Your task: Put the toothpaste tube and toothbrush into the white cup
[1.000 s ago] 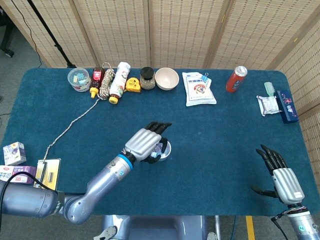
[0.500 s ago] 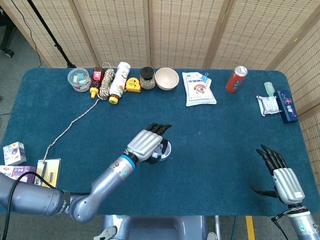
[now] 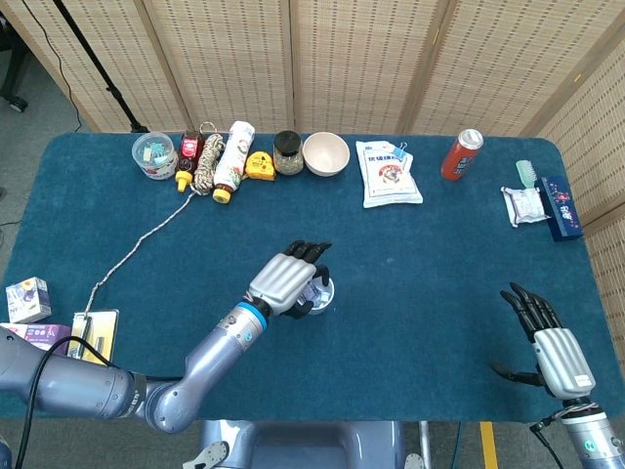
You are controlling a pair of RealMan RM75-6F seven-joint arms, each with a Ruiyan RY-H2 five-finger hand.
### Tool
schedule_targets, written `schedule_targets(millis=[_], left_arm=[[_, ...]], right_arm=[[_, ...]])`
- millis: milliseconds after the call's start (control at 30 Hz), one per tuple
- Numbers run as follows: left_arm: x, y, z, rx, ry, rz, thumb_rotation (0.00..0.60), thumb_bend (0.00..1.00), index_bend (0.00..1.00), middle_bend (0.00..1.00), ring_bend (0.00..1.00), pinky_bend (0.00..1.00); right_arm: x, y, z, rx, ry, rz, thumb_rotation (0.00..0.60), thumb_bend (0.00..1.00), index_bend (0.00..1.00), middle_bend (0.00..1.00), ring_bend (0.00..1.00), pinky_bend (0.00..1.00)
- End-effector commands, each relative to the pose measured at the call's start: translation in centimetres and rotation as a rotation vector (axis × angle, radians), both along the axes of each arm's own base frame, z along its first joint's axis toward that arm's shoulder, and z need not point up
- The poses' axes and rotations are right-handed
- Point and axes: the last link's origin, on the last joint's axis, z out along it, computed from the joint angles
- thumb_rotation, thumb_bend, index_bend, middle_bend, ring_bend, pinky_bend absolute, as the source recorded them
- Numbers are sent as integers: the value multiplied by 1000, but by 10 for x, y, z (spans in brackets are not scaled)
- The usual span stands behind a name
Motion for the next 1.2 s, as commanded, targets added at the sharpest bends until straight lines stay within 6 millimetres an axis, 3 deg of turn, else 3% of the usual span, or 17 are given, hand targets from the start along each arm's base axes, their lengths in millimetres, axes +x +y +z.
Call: schedule_targets(millis=[33,300,467,633,833,900,933,1200], left_arm=[[0,0,1,0,-3,0,600,365,329,0,0,0],[5,-4,21,3,-66,-13,600,359,177,0,0,0],[2,-8,57,54,-103,-34,600,351,5,0,0,0],[-19,-16,98,152,-64,-66,600,348,0,0,0,0],[-80,-36,146,314,78,-53,600,348,0,0,0,0],[-111,-46,161,377,102,-33,600,348,0,0,0,0],[-158,-58,175,443,151,47,600,348,0,0,0,0],[-298,-124,184,557,99,140,600,348,0,0,0,0]], right_arm=[[0,0,0,0,-1,-1,600,73,0,0,0,64],[0,0,0,2,-1,0,600,73,0,0,0,64],[1,1,-1,4,1,3,600,74,0,0,0,64],[1,1,-1,0,6,6,600,73,0,0,0,64],[1,1,0,-8,17,9,600,73,0,0,0,55],[2,1,1,-14,26,13,600,72,0,0,0,38],[3,2,1,-20,47,20,600,72,0,0,0,30],[0,2,4,-88,199,14,600,71,0,0,0,0]])
